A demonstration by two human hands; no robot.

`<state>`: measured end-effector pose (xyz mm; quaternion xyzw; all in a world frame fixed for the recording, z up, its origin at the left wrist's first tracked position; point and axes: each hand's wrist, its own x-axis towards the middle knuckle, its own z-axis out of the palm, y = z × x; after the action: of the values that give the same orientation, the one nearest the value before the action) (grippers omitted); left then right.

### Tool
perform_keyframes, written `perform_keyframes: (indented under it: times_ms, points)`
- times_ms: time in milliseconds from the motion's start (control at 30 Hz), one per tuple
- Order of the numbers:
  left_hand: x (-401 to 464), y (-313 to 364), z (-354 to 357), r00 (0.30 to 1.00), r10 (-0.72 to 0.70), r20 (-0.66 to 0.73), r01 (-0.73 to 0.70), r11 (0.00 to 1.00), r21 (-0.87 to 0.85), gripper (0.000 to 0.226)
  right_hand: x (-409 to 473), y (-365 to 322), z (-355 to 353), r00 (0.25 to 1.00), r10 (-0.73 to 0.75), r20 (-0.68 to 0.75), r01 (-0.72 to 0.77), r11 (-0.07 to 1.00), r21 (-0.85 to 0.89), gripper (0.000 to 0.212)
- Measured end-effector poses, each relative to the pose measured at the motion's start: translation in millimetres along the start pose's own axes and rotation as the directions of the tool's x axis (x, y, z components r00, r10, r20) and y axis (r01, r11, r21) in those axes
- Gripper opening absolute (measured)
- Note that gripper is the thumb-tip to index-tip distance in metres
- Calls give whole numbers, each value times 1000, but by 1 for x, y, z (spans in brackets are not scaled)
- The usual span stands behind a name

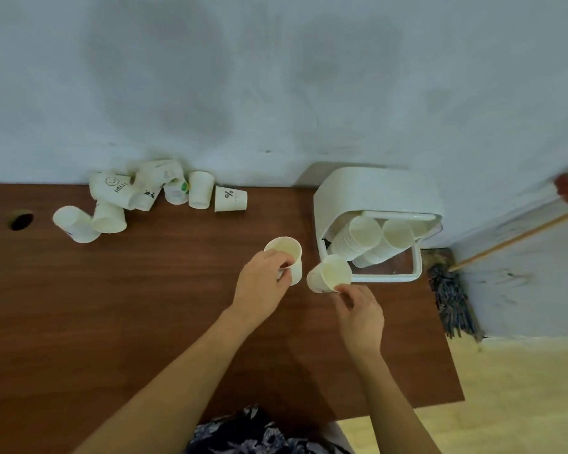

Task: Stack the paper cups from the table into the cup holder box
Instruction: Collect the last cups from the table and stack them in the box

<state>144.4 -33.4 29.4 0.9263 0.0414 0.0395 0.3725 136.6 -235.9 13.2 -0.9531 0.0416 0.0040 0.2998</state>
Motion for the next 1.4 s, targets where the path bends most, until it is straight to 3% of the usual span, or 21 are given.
perform_keyframes:
  times_ms: [167,367,567,833,1100,1400]
  points:
    - [4,64,45,1000,29,5,-29,1000,-8,19,17,59,-36,995,9,-102,-4,999,47,14]
    - [8,132,114,1000,-19,12,19,999,-36,17,65,135,-88,994,7,-106,2,996,91,15]
    - [10,177,158,996,-90,3,90,996,-21,16,120,182,-111,991,-128,27,126,989,72,14]
    - [25,208,180,991,-130,-18,131,990,51,15,162,197,-85,919,-261,295,299,950,-92,20]
    - [42,221,195,987,-155,-47,159,983,94,15,194,202,-78,892,-266,365,337,930,-145,18]
    - [49,241,226,994,-103,-29,106,979,175,13,196,222,-76,827,-351,440,398,917,-16,19]
